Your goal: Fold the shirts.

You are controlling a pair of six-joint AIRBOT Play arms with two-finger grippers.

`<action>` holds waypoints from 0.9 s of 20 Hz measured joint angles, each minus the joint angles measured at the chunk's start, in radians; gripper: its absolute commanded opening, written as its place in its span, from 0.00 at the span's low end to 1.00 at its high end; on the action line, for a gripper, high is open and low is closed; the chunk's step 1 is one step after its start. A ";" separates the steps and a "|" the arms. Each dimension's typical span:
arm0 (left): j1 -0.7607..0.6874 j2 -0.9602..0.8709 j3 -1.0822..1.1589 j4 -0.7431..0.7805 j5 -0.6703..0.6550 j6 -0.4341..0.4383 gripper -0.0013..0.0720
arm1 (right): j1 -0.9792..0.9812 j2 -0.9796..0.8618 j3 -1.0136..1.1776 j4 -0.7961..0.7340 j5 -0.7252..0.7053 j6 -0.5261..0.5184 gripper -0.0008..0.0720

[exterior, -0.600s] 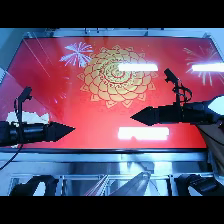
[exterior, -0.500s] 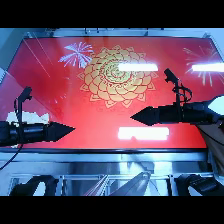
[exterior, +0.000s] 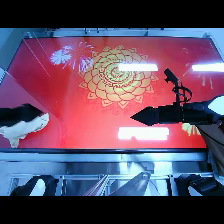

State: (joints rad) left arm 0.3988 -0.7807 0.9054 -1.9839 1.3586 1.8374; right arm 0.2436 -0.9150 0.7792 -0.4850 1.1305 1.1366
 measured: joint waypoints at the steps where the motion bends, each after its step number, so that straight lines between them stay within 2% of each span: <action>1: 0.052 -0.051 0.027 0.055 -0.022 -0.025 1.00 | 0.000 -0.001 0.000 0.000 0.000 0.000 0.04; 4: 0.195 -0.219 0.074 0.151 -0.089 -0.065 1.00 | 0.000 -0.002 0.000 0.000 0.000 0.000 0.04; 8: 0.321 -0.446 0.095 0.201 -0.193 -0.084 1.00 | 0.000 -0.003 0.000 0.000 0.000 0.000 0.04; 9: 0.336 -0.499 0.097 0.208 -0.217 -0.085 0.95 | 0.000 -0.003 0.000 0.000 0.000 0.000 0.04; 10: 0.343 -0.545 0.098 0.214 -0.237 -0.088 0.69 | 0.000 -0.003 0.000 0.000 0.000 0.000 0.04; 11: 0.344 -0.587 0.100 0.216 -0.255 -0.088 0.15 | 0.000 -0.003 0.000 0.000 -0.001 0.000 0.04; 12: 0.337 -0.629 0.101 0.216 -0.266 -0.087 0.04 | 0.000 -0.003 0.000 0.000 0.000 0.000 0.04; 15: 0.289 -0.689 0.112 0.156 -0.281 -0.034 0.04 | 0.000 -0.003 0.000 0.000 -0.001 0.000 0.04; 18: 0.194 -0.695 0.187 -0.117 -0.183 0.083 0.04 | 0.000 -0.003 0.000 -0.001 -0.002 0.000 0.04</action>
State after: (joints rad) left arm 0.5930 -1.4761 1.0924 -2.1006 1.1759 1.9202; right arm 0.2440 -0.9184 0.7792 -0.4862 1.1290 1.1366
